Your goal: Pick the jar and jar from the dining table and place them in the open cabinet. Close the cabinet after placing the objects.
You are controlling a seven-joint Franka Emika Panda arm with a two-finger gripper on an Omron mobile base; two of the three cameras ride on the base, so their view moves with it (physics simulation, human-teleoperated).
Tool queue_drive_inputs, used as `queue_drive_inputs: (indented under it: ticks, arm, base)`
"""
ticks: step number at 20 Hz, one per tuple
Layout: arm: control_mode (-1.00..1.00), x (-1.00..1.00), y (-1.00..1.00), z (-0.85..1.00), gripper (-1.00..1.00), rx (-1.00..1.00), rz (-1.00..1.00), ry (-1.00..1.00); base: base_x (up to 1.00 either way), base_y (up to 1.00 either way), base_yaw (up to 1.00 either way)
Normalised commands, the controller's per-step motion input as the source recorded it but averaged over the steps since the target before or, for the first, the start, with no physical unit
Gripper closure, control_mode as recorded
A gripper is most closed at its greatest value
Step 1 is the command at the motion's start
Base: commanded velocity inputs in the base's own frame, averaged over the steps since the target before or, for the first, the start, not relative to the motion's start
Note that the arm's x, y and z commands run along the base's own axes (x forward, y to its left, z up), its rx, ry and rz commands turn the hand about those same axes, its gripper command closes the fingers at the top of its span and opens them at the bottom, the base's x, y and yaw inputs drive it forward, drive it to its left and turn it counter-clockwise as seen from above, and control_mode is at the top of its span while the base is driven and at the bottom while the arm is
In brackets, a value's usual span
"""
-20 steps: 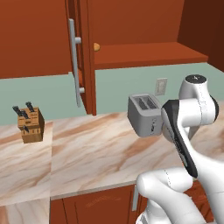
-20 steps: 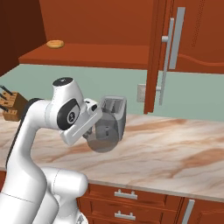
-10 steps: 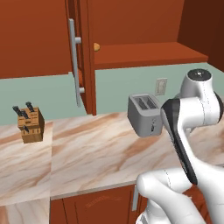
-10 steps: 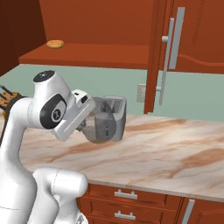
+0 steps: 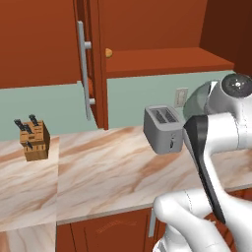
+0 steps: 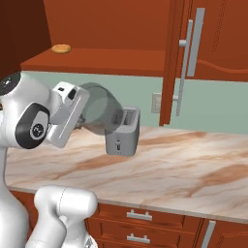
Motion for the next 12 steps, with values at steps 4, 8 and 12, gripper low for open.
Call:
queue_drive_inputs:
  ticks: [4, 8, 12]
  arm:
    - [-1.0, -0.23, 0.07, 0.67, 1.0, -0.1, 0.08, -0.32]
    - [-1.0, -0.12, 0.07, 0.64, 1.0, -0.09, 0.08, -0.26]
    - [-1.0, 0.08, 0.05, 0.62, 1.0, -0.09, 0.09, -0.12]
  base:
    - [0.0, 0.0, 0.0]
    - [0.0, 0.0, 0.0]
    - [0.0, 0.0, 0.0]
